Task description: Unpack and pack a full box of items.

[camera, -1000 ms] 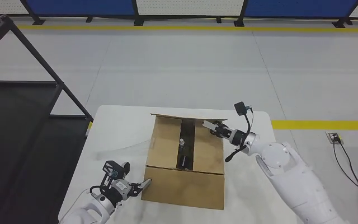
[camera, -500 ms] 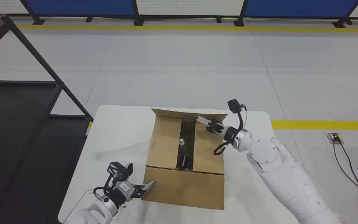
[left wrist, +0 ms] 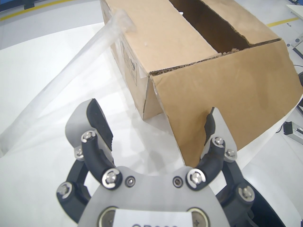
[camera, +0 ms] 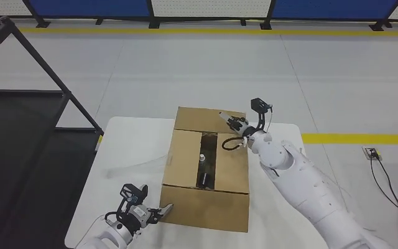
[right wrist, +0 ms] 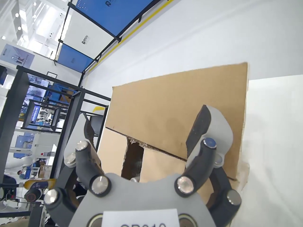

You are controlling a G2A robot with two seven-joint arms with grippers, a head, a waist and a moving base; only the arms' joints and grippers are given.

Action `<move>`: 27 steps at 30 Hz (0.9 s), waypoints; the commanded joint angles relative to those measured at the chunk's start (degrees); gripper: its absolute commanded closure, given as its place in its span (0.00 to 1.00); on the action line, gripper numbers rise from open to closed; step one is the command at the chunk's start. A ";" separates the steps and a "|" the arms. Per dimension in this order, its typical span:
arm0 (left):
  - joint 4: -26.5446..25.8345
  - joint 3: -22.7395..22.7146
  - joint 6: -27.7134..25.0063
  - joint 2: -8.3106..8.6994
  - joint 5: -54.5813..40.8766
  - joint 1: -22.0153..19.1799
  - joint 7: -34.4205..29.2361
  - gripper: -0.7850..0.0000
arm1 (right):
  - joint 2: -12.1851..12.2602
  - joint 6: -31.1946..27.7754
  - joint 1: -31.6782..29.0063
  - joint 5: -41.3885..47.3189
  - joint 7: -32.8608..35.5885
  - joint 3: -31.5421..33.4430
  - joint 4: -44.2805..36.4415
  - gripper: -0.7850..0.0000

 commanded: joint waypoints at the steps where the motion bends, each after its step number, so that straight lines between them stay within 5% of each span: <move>1: 0.13 0.04 0.20 0.00 0.04 0.20 0.19 0.00 | -0.89 -0.35 0.91 0.26 0.30 -0.72 2.34 0.00; 20: 1.52 0.91 0.18 0.11 1.95 -0.04 -0.13 0.00 | -5.45 -3.16 3.96 0.68 -0.42 -0.53 13.76 0.00; 27: 0.00 -3.08 1.47 0.09 -5.00 0.98 4.76 0.00 | -4.66 -11.14 1.64 2.34 0.36 3.28 10.84 0.00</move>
